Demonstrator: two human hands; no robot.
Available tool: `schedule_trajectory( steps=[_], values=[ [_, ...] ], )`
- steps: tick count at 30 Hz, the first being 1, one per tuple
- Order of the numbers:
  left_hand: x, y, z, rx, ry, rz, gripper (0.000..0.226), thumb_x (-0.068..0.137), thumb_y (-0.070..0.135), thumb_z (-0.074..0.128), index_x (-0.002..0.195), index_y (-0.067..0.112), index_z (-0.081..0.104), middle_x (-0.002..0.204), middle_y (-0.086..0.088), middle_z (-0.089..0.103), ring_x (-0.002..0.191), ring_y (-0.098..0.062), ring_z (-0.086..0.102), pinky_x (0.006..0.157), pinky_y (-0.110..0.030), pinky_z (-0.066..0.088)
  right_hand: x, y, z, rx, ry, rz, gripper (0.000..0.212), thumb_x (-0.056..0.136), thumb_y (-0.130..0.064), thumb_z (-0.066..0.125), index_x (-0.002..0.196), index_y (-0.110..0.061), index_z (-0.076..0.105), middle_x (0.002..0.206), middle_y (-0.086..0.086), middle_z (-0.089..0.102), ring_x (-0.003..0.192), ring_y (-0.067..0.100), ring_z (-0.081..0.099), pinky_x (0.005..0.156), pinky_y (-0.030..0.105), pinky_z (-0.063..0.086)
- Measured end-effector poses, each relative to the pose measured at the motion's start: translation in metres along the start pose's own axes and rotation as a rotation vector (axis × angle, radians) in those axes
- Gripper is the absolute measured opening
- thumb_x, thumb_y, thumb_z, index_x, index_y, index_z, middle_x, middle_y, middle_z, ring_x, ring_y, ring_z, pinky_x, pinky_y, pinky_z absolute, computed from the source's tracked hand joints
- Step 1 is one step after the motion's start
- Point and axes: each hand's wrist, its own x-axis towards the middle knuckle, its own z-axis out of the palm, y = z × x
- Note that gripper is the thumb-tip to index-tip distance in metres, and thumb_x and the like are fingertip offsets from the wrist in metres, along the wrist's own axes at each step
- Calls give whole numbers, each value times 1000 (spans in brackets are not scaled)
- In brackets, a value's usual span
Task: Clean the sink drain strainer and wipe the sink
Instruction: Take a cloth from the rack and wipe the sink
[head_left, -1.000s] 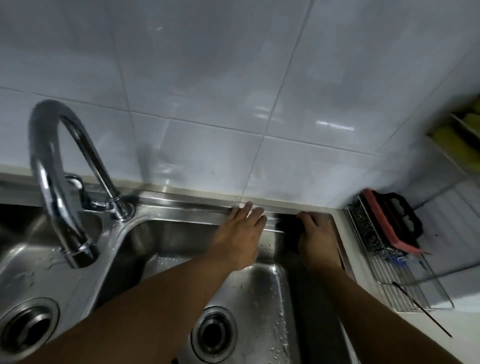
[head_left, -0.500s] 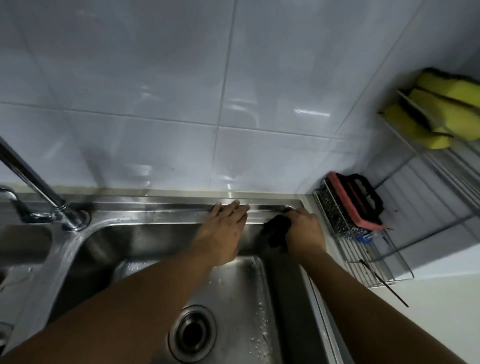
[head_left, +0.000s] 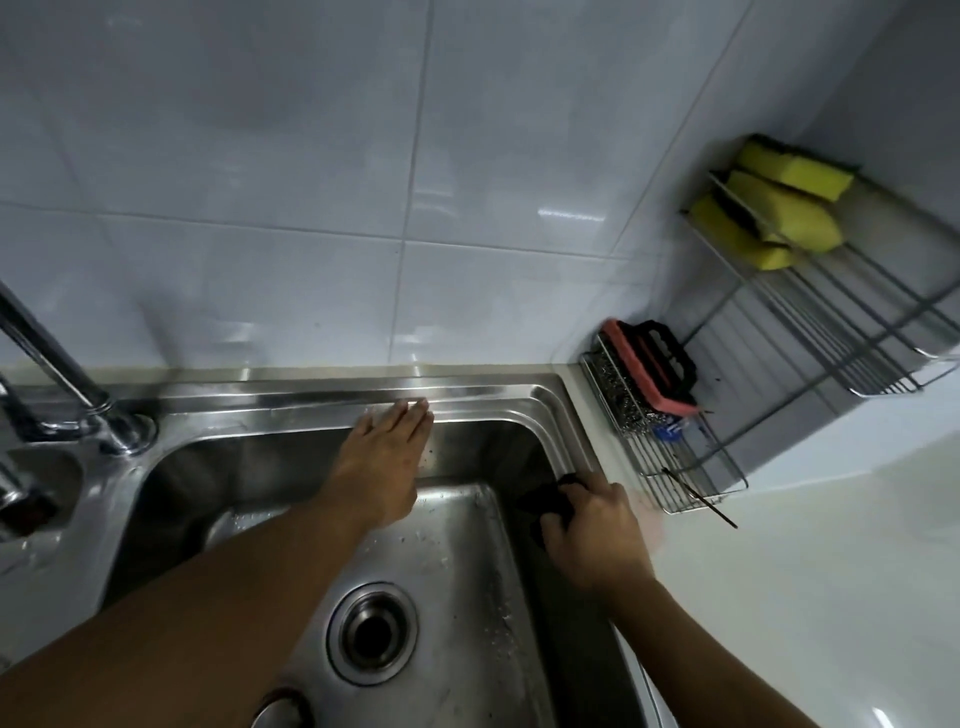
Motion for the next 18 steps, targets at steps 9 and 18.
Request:
schedule_trajectory(
  steps=[9, 18],
  values=[
    [-63, -46, 1, 22, -80, -126, 106, 88, 48, 60, 157, 15, -14, 167, -3, -16, 154, -29, -7, 122, -55, 10, -80, 6, -14, 33, -103, 48, 34, 87, -18, 66, 120, -28, 70, 129, -5, 57, 111, 23, 55, 96, 32, 50],
    [-54, 22, -27, -79, -26, 70, 98, 87, 41, 64, 159, 17, 3, 168, -4, 1, 154, -29, 4, 122, -55, 12, -100, 7, -17, 72, -33, 56, 39, 90, -12, 64, 128, -21, 66, 134, -1, 59, 115, 24, 55, 102, 36, 47]
  ],
)
